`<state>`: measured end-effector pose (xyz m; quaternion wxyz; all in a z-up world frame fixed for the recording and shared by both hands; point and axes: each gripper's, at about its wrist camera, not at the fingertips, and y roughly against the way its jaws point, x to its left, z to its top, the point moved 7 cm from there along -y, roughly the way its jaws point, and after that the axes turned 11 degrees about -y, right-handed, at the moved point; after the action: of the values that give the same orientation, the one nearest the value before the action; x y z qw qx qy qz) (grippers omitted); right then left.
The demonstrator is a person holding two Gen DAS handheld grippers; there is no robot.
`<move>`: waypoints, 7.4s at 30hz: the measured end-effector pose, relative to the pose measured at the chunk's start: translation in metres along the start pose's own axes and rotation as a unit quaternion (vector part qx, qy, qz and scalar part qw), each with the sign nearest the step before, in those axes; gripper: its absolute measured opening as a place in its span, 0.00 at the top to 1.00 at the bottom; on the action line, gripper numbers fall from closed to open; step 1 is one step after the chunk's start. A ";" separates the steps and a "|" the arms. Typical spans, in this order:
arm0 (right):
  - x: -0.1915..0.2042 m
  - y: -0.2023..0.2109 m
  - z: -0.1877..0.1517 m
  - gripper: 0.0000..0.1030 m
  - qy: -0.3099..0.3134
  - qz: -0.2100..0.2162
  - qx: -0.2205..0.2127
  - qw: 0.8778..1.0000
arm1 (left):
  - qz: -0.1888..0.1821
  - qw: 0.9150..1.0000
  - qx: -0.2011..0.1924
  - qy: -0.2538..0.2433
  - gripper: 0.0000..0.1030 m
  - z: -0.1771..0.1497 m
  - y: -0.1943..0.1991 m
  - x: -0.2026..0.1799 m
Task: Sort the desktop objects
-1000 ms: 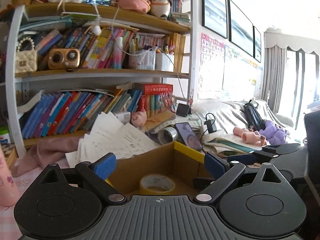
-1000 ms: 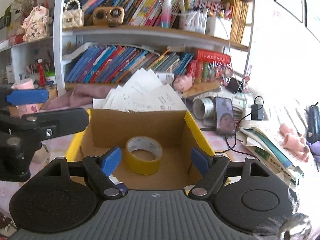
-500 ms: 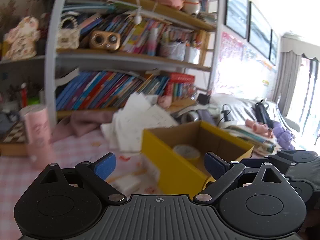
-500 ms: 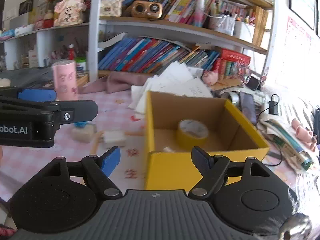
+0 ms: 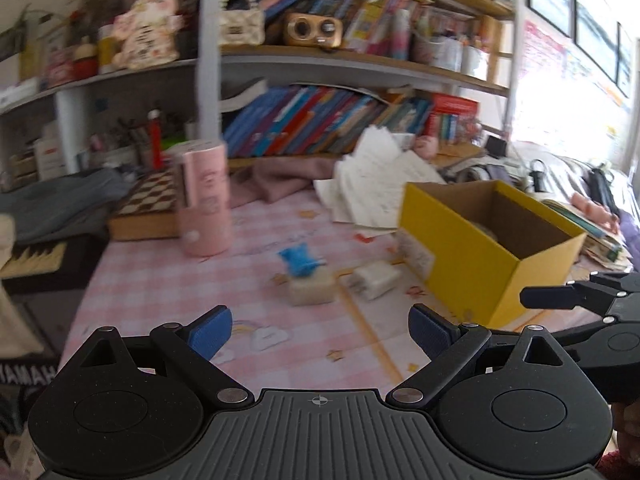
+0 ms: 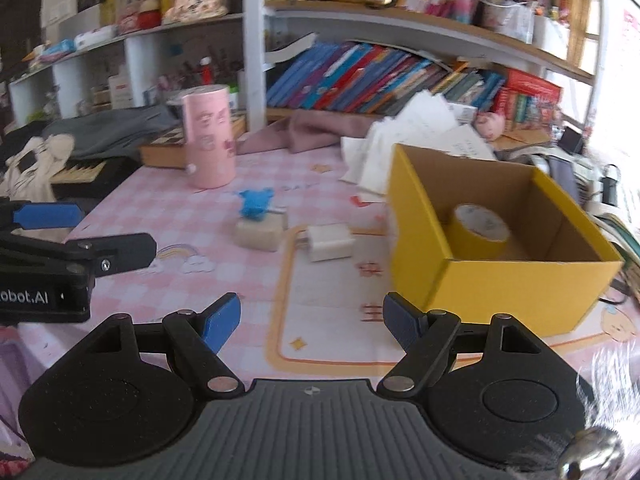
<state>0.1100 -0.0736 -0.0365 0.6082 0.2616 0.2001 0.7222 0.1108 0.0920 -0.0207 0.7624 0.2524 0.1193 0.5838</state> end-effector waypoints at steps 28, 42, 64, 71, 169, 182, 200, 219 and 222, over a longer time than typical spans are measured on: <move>0.011 -0.126 0.041 0.43 0.046 -0.008 0.047 0.998 | 0.022 0.998 0.057 0.026 0.08 0.046 -0.118 0.033; -0.018 -0.197 0.057 0.46 0.015 -0.040 0.077 0.996 | -0.018 0.991 0.129 0.023 0.29 0.044 -0.211 0.019; -0.020 -0.215 0.059 0.41 -0.008 -0.003 0.110 0.994 | -0.028 0.989 0.123 0.076 0.74 0.050 -0.200 0.035; -0.014 -0.218 0.051 0.49 -0.015 0.022 0.140 0.990 | -0.030 0.991 0.104 0.076 0.74 0.057 -0.187 0.035; -0.234 -0.119 0.073 0.49 0.049 0.026 0.116 0.992 | -0.109 0.988 0.106 -0.007 0.75 0.123 -0.223 -0.198; -0.238 -0.133 0.070 0.49 0.035 0.052 0.149 0.987 | -0.103 0.987 0.120 -0.038 0.75 0.119 -0.231 -0.204; -0.220 -0.097 0.085 0.29 0.056 0.024 0.055 0.997 | -0.095 0.994 0.003 -0.055 0.19 0.135 -0.182 -0.202; -0.168 -0.036 0.090 0.24 -0.025 -0.078 -0.077 0.994 | -0.103 0.989 -0.100 -0.016 0.11 0.129 -0.109 -0.117; -0.153 -0.025 0.086 0.23 -0.035 -0.096 -0.094 0.990 | -0.108 0.989 -0.103 -0.016 0.11 0.121 -0.098 -0.102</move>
<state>0.2019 -0.2223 -0.0053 0.7036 0.2082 0.1342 0.6661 0.2206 -0.0535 0.0187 0.8449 0.1674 0.0726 0.5029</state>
